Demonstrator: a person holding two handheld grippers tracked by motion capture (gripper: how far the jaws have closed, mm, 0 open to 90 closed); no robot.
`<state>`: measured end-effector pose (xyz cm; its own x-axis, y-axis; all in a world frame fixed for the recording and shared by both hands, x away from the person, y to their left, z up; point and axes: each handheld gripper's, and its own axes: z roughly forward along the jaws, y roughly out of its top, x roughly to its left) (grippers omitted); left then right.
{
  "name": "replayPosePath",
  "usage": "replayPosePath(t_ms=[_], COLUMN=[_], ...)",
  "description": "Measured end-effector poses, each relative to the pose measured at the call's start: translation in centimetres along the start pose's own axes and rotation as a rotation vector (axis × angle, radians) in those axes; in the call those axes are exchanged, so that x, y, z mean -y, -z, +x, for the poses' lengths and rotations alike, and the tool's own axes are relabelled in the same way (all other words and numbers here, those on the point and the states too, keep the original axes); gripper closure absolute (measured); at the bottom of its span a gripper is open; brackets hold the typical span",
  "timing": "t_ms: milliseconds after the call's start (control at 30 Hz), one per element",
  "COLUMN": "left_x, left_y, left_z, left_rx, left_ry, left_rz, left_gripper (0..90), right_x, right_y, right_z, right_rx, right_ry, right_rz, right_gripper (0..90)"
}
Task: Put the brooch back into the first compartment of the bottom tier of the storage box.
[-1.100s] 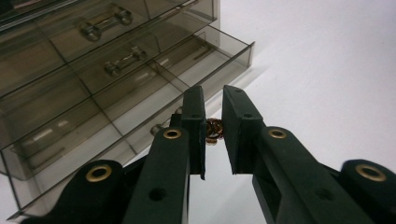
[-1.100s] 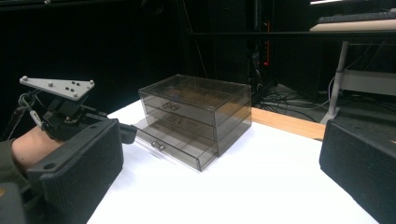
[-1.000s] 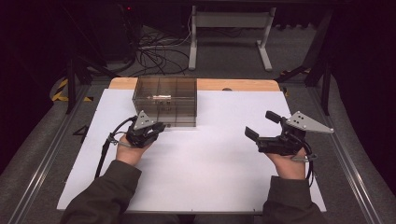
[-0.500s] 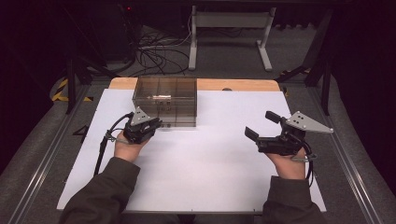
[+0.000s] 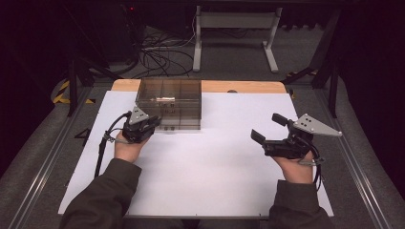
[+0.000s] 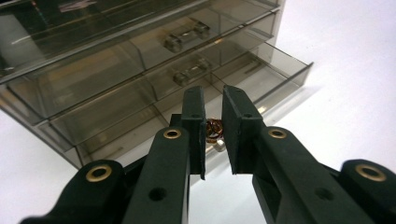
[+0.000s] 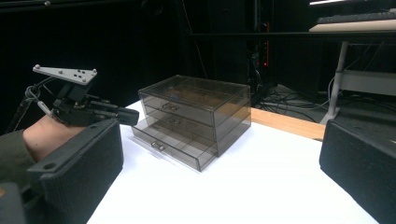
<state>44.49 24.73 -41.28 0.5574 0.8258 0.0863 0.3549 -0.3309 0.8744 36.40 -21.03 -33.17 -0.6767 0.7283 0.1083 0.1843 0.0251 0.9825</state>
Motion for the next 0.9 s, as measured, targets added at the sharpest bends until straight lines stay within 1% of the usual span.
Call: replayPosePath(t_ms=[200,267,300,333,367,467,633,667,900], left_x=[0.0,0.1,0.1,0.1,0.1,0.2,0.5,0.5,0.8], left_y=[-0.1,-0.2,-0.2,-0.3,-0.3,-0.5,-1.0,-1.1,-1.6], left_z=[0.7,0.9,1.0,1.1,1.2,1.5,1.9,2.0,2.3], left_rx=[-0.017,-0.031,-0.032,-0.034,-0.044,-0.049,-0.059,-0.065,-0.075], left_ry=[0.023,0.026,0.040,0.048,0.053,0.075,0.091,0.087,0.111], left_rz=[-0.006,-0.005,-0.007,-0.010,-0.015,-0.017,-0.011,-0.012,-0.010], left_gripper=[79.8,79.8,79.7,79.8,79.8,79.8,79.8,79.8,79.7], right_x=[0.0,0.0,0.0,0.0,0.0,0.0,0.0,0.0,0.0], right_y=[0.0,0.0,-0.1,-0.1,-0.1,-0.1,-0.1,-0.1,0.0], right_z=[0.0,0.0,0.0,0.0,0.0,0.0,0.0,0.0,0.0], right_rx=[0.000,0.000,-0.001,-0.001,-0.002,-0.003,-0.004,-0.004,-0.003], right_ry=[0.002,0.000,0.000,0.000,0.001,0.003,0.004,0.003,0.005], right_rz=[0.001,0.003,0.002,0.002,0.002,0.001,0.001,0.001,-0.001], right_gripper=[0.3,0.3,0.3,0.3,0.3,0.3,0.3,0.3,0.3])
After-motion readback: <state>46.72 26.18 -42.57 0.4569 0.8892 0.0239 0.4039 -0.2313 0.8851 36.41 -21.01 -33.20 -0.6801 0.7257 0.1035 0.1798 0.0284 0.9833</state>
